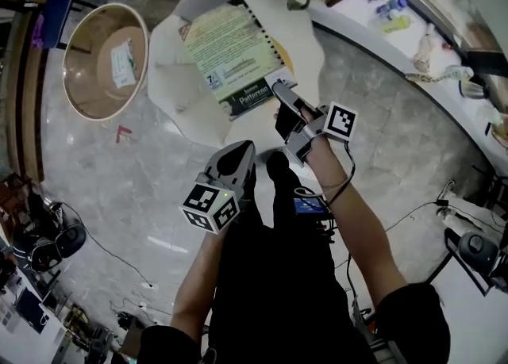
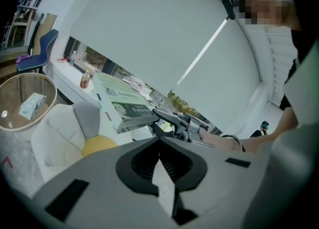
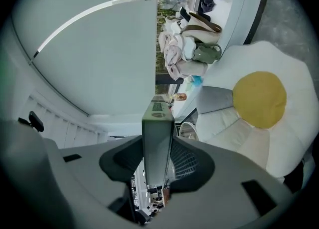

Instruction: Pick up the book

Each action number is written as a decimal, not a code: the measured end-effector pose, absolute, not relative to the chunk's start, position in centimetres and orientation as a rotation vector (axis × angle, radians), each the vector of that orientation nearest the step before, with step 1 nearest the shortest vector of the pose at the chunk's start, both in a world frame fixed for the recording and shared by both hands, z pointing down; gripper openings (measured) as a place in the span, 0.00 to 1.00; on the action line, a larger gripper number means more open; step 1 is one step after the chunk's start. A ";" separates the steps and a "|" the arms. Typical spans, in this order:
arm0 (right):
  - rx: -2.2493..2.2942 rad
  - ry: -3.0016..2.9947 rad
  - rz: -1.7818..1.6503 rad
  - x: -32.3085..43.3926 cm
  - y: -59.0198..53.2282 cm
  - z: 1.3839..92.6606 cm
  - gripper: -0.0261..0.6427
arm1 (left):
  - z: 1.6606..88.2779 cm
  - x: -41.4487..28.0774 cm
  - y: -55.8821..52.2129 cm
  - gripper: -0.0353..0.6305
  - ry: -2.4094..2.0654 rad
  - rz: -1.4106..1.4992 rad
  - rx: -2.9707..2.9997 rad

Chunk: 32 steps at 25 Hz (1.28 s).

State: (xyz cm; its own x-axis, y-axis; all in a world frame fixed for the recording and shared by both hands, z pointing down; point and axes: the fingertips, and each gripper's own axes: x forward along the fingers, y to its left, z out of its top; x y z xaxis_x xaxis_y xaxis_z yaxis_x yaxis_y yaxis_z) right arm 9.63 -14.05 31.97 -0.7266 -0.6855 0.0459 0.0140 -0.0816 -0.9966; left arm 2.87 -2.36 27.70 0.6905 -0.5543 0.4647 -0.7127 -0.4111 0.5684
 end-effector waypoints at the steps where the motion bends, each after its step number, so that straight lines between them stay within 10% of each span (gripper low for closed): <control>1: -0.726 1.703 -1.860 9.9 -13.8 31.0 0.31 | 27.0 3.1 -2.2 0.08 -0.962 0.265 2.135; 32: -0.683 1.785 -1.768 17.0 -5.5 18.9 0.31 | 18.4 5.6 4.4 0.08 -1.106 0.205 2.240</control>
